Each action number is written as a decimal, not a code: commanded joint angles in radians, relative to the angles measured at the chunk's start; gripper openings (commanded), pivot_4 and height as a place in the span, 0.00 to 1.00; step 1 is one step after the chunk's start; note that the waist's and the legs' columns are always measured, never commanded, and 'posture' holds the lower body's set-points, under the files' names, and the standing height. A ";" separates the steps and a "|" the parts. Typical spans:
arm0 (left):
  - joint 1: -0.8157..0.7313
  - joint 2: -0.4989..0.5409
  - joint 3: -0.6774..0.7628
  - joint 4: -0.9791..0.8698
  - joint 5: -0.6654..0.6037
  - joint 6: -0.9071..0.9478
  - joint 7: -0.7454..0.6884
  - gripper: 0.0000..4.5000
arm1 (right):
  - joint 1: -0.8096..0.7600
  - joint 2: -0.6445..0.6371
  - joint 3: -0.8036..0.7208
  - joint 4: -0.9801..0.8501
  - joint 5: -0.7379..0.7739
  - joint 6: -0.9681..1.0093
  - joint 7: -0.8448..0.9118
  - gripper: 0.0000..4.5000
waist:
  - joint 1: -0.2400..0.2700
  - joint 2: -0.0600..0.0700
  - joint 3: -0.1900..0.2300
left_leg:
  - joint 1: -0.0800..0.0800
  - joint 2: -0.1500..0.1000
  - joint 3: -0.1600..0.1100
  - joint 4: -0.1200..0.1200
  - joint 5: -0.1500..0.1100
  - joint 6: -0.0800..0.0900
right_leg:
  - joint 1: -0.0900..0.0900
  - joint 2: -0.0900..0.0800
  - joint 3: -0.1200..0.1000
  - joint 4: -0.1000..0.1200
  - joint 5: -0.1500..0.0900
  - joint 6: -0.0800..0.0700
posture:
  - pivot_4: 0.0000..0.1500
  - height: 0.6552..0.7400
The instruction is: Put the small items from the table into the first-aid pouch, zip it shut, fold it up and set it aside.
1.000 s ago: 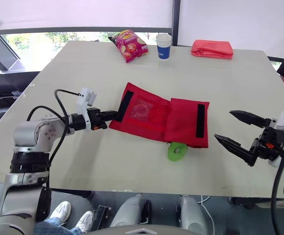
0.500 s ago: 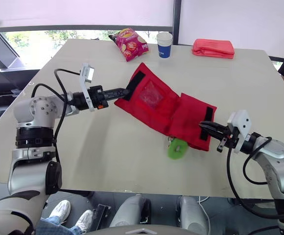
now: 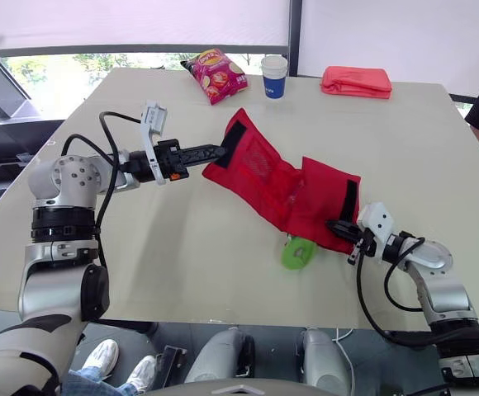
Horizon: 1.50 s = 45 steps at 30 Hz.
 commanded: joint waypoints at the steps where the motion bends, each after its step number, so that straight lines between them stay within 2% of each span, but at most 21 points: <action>1: -0.002 -0.003 -0.011 -0.063 -0.028 -0.028 -0.054 0.00 | -0.031 0.014 0.024 -0.003 -0.028 -0.003 -0.011 0.01 | -0.004 0.000 0.000 | 0.000 0.000 0.000 0.000 0.000 0.000 | 0.000 0.000 0.000 0.001 0.000 0.000 | 1.00 1.00; 11: 0.073 0.008 -0.123 -0.187 -0.005 -0.137 -0.210 0.00 | -0.087 0.043 0.035 0.001 -0.034 0.034 -0.023 0.01 | -0.019 0.000 0.000 | 0.001 0.000 0.000 0.000 0.000 0.000 | -0.001 0.000 0.001 0.002 0.001 -0.002 | 1.00 1.00; 22: 0.026 -0.150 -0.211 -0.188 -0.013 -0.237 -0.250 0.00 | -0.106 0.061 0.052 0.021 -0.057 0.035 -0.024 0.01 | -0.019 0.000 0.000 | 0.001 0.000 0.000 0.000 -0.001 0.002 | -0.001 0.001 0.001 0.002 0.001 -0.002 | 1.00 1.00; 30: -0.009 -0.298 -0.310 -0.099 0.053 -0.286 -0.241 0.00 | -0.109 0.078 0.057 0.030 -0.073 0.033 -0.034 0.01 | -0.021 0.000 0.000 | 0.001 0.000 0.001 0.000 -0.001 0.003 | -0.001 0.002 0.002 0.003 0.000 0.001 | 1.00 1.00; 39: -0.052 -0.378 -0.335 0.109 0.180 -0.399 -0.188 0.00 | -0.097 0.078 0.040 -0.009 -0.067 0.039 -0.048 0.01 | -0.022 0.000 0.000 | 0.002 0.000 0.001 0.000 -0.002 0.003 | -0.001 0.003 0.003 0.003 -0.001 0.001 | 1.00 1.00; 45: -0.054 -0.398 -0.343 0.150 0.209 -0.421 -0.218 0.00 | -0.032 0.046 -0.003 -0.132 -0.025 0.087 -0.058 0.01 | -0.019 0.000 0.000 | 0.000 0.000 0.001 0.000 -0.002 0.003 | -0.002 0.003 0.003 0.003 -0.001 0.001 | 1.00 1.00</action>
